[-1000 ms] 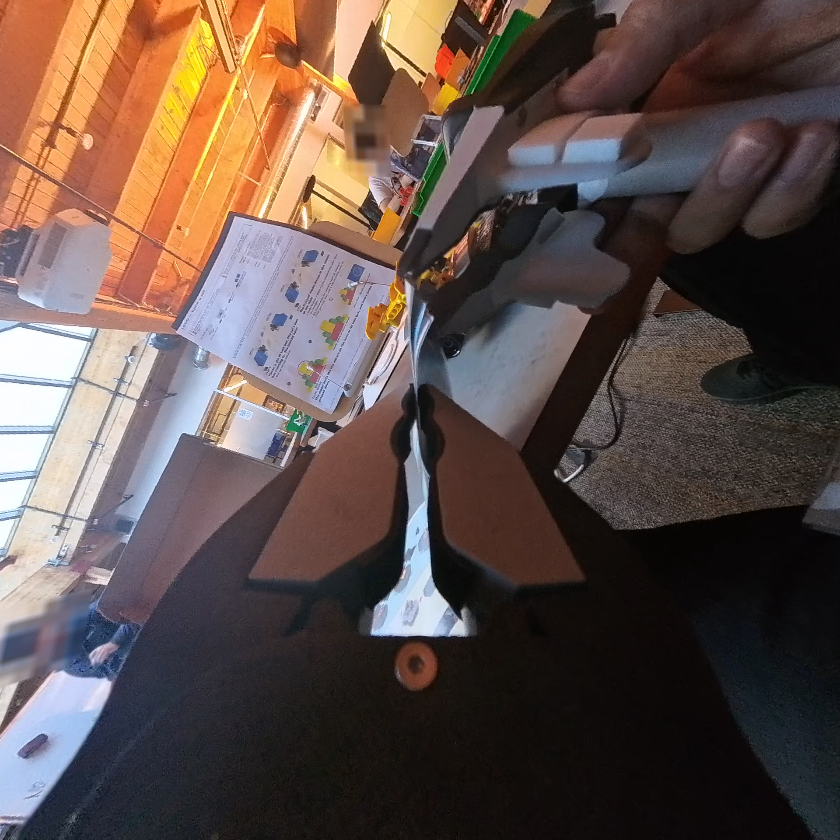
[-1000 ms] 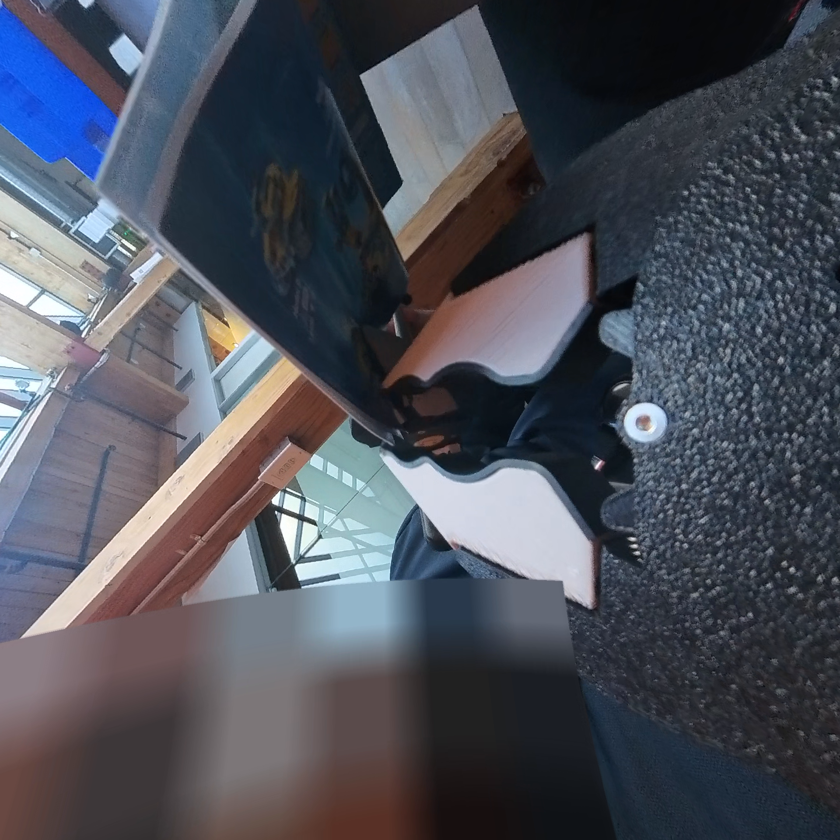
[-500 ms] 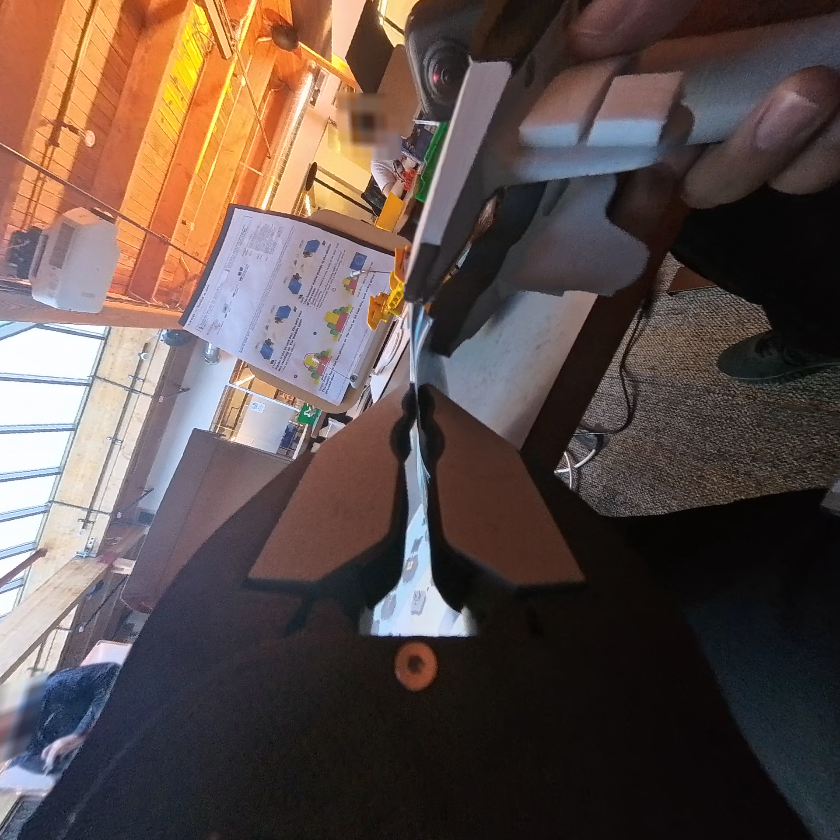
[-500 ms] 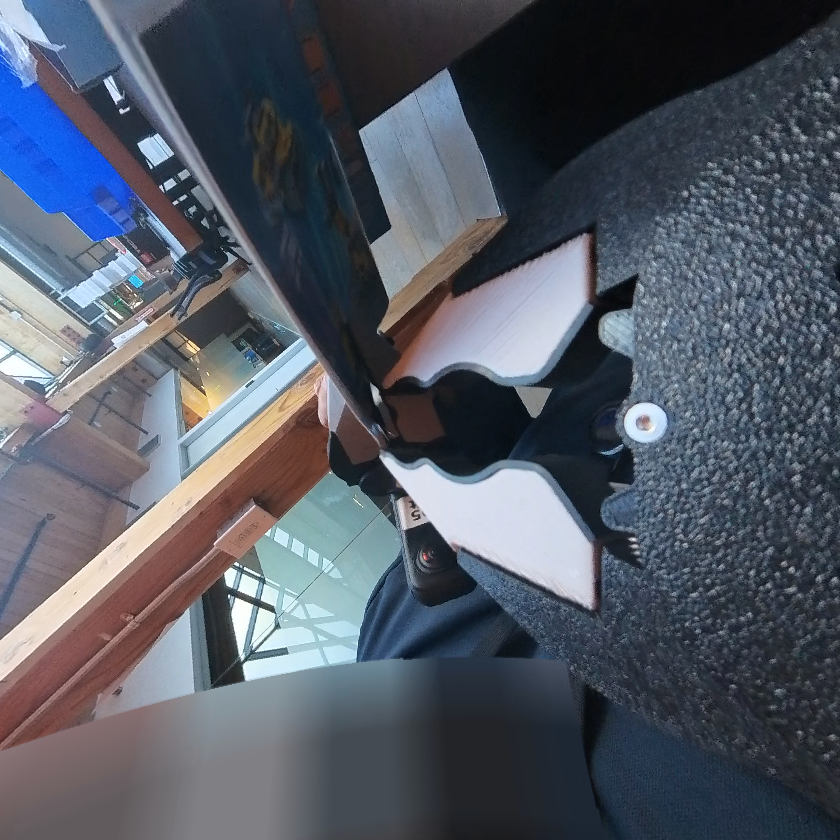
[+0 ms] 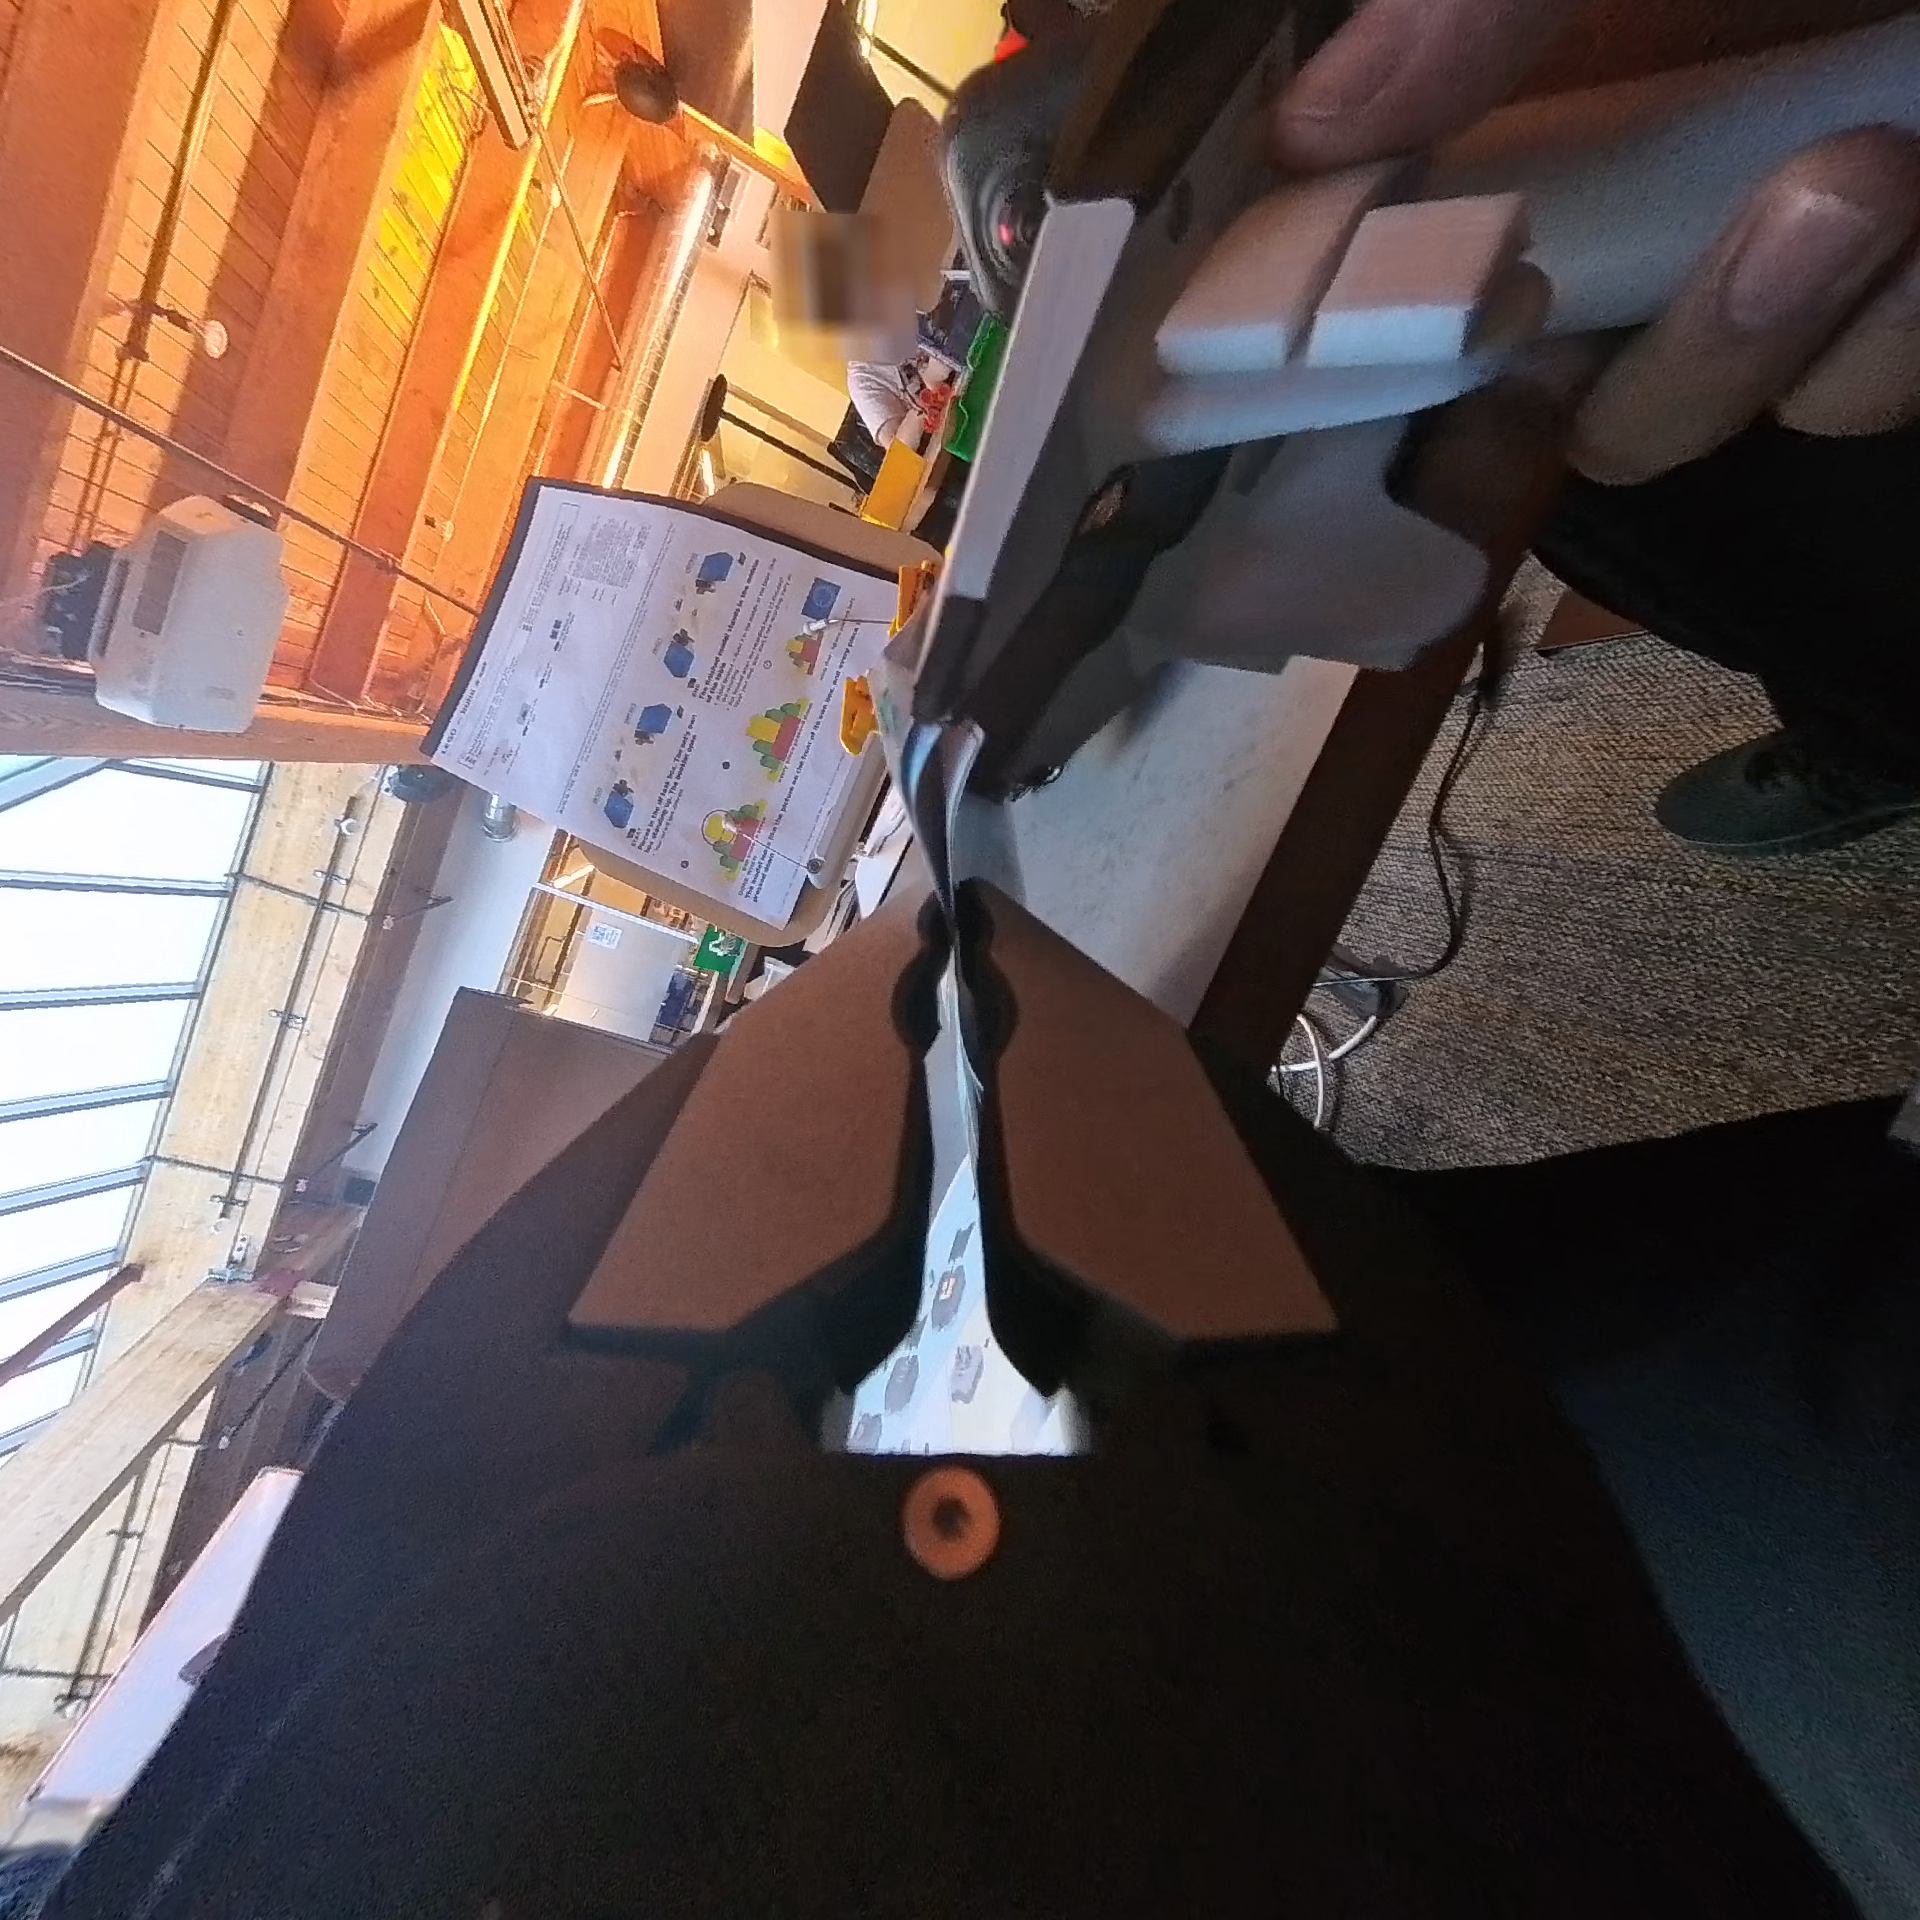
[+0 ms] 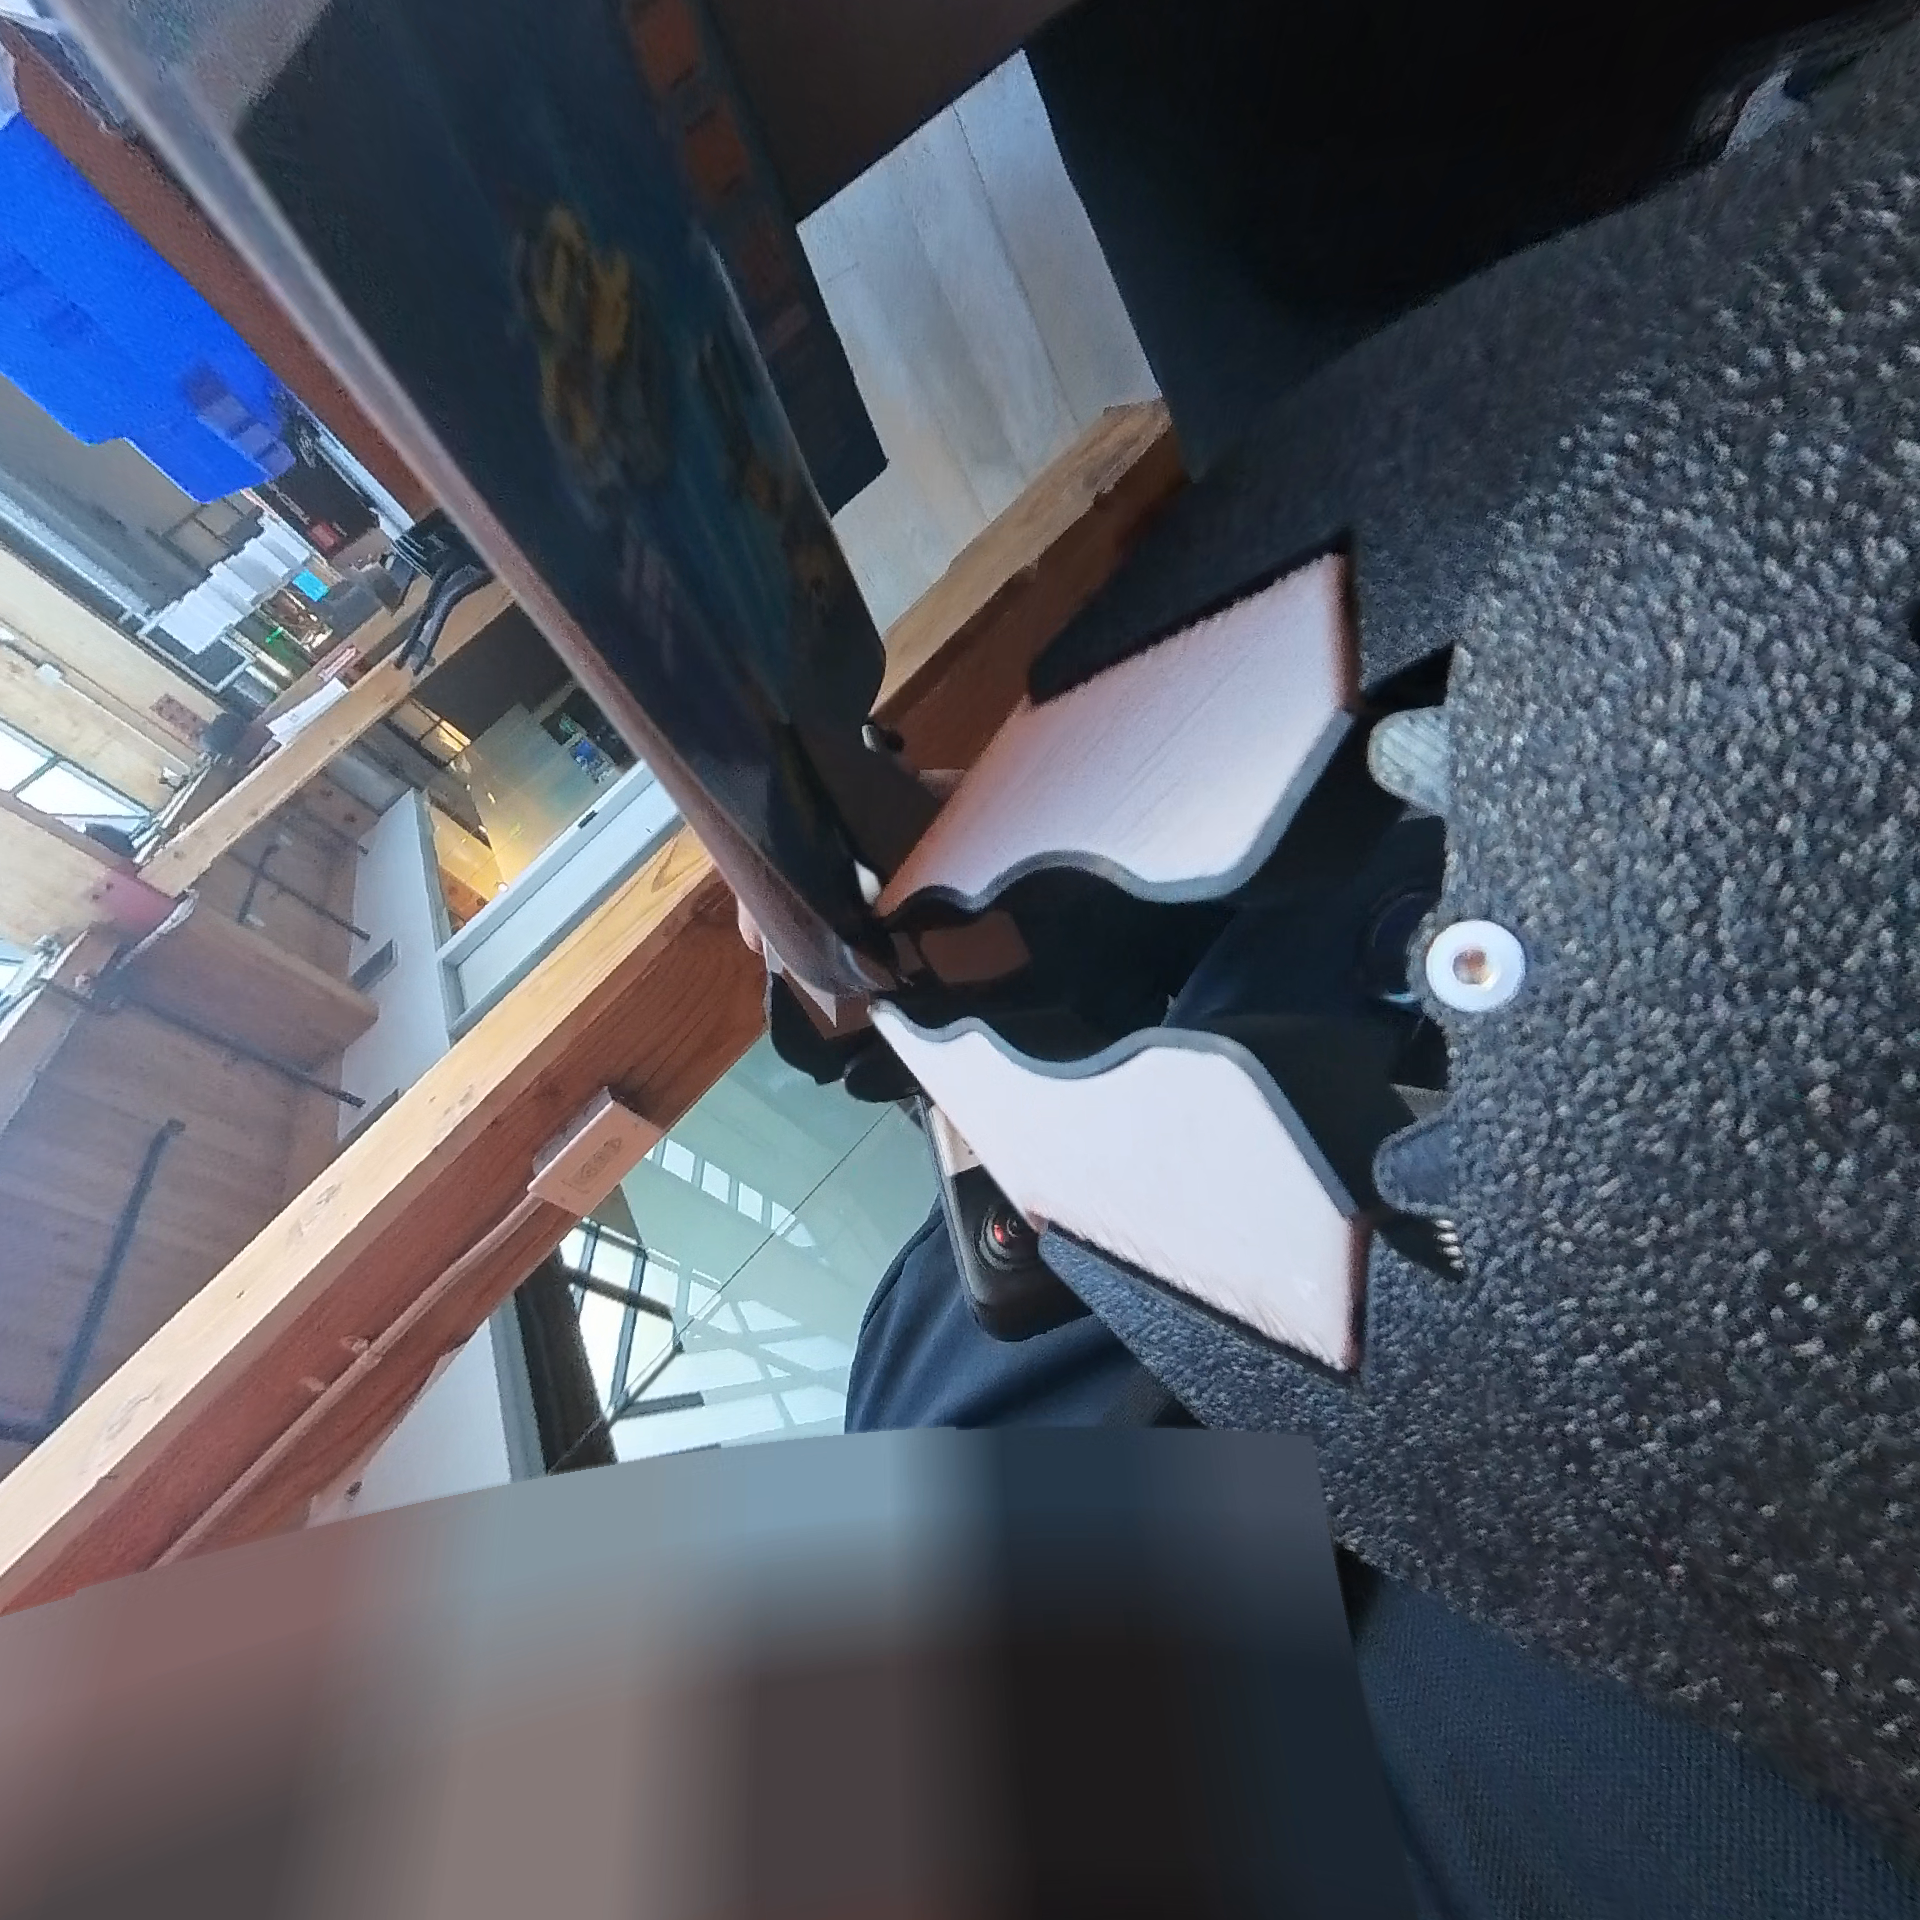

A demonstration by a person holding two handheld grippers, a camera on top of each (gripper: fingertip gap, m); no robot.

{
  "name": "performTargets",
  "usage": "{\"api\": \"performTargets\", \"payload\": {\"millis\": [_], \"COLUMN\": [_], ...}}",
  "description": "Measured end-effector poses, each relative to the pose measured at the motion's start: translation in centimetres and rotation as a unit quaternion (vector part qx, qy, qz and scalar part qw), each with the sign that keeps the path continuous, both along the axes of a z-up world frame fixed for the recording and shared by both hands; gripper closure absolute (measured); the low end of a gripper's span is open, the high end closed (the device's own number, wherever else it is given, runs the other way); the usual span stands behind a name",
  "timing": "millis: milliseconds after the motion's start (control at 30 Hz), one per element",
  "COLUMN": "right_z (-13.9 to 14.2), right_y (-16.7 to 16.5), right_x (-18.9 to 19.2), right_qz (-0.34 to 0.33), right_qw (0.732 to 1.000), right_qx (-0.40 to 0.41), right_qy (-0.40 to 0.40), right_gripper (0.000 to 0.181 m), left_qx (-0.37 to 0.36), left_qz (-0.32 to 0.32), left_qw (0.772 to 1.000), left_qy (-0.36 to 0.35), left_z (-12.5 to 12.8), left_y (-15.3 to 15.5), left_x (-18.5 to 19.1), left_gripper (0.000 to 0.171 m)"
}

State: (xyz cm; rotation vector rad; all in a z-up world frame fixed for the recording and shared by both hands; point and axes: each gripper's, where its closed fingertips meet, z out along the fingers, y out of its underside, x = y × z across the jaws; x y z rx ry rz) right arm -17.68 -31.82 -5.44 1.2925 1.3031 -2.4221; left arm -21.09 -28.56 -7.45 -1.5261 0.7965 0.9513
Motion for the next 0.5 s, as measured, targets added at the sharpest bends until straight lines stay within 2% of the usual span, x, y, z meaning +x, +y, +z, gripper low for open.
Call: {"api": "performTargets", "payload": {"millis": [167, 500], "right_z": [0.21, 0.22], "right_y": [-0.07, -0.07], "right_x": [0.15, 0.16], "right_qz": [0.008, 0.024], "right_qw": [1.0, 0.998], "right_qx": [-0.018, -0.062], "right_qy": [0.001, -0.008], "right_gripper": [0.179, 0.18], "left_qx": [0.001, 0.001], "left_qz": [0.004, 0.005], "left_qw": [1.0, 1.0], "left_qy": [0.005, 0.02], "left_z": [0.05, -0.11], "left_y": [-0.08, -0.08], "left_x": [-0.17, -0.16], "left_gripper": [0.171, 0.171]}}
